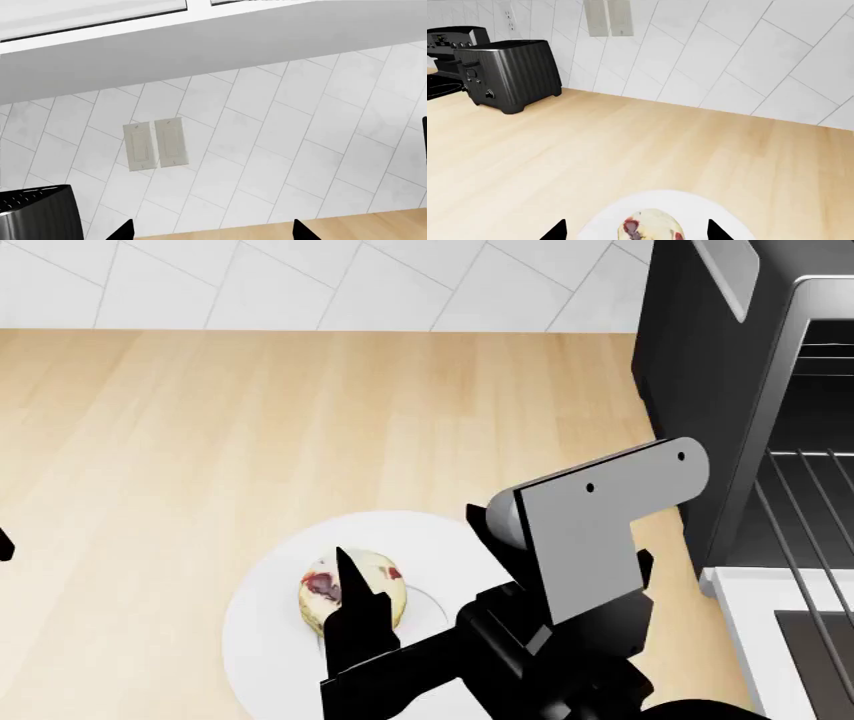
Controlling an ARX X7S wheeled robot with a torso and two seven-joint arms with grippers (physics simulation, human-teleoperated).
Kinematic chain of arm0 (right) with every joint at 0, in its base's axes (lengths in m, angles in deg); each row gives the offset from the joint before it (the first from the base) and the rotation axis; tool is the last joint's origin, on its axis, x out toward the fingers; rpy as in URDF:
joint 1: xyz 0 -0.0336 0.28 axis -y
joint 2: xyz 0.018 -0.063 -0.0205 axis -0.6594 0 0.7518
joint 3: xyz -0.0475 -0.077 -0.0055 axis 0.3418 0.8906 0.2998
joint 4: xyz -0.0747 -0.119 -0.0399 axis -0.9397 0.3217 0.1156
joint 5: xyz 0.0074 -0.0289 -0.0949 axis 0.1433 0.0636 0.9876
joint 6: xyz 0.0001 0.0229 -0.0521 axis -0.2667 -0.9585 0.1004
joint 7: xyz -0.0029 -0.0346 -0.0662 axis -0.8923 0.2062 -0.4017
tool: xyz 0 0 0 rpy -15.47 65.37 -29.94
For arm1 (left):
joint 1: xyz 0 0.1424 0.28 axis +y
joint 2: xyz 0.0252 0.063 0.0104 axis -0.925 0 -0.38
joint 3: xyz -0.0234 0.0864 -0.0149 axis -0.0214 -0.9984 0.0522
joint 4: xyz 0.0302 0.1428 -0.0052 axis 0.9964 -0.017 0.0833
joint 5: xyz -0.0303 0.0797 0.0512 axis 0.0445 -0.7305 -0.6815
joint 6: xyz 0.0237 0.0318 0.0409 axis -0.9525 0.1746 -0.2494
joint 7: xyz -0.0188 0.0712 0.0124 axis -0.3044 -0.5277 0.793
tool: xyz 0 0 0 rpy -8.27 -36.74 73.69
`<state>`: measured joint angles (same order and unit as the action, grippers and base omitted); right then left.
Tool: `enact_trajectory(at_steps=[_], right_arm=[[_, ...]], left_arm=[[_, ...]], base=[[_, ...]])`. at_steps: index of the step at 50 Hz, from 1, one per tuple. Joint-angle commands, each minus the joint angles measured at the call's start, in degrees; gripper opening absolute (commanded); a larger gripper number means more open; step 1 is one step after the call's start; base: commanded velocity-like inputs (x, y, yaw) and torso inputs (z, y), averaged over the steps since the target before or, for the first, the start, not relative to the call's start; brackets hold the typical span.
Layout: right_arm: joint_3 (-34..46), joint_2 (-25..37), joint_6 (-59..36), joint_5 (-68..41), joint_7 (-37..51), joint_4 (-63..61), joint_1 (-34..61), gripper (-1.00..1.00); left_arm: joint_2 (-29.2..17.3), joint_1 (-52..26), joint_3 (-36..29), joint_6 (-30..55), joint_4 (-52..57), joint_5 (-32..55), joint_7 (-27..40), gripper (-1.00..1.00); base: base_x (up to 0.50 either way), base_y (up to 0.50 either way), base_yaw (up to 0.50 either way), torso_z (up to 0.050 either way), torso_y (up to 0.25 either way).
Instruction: Place the scone on the rack of the toaster oven.
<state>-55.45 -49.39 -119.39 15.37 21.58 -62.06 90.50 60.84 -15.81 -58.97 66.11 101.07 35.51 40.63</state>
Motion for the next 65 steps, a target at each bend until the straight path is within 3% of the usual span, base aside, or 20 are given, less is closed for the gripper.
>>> enact_trajectory(at_steps=[1,19,31,65], right_arm=[[-0.35,1.34,0.81,-8.91,5.13,5.58,0.34,1.00],[5.01,4.15,2.89,-10.37,5.17,11.14,2.08,1.00],[11.53,5.66,8.41,-0.68,-2.39,16.15,2.55,1.00],[22.58,5.54,17.30,9.58,-12.21,24.55,3.30,1.00]], left_arm=[[-0.01,2.05,0.24,-2.84,-1.70,-1.33,-1.66,1.00],[-0.75,3.20,-0.52,-5.07,-2.84,-1.60,-1.09,1.00],[-1.52,4.74,-1.02,-6.97,-3.39,-2.40,-1.14,1.00],[-2.54,6.64,-1.69,-8.88,-3.71,-1.67,-0.27,1.00]], base=[[0.00,0.00,0.00,0.000,0.000],[0.00,0.00,0.00,0.000,0.000],[0.00,0.00,0.00,0.000,0.000],[0.00,0.00,0.00,0.000,0.000]])
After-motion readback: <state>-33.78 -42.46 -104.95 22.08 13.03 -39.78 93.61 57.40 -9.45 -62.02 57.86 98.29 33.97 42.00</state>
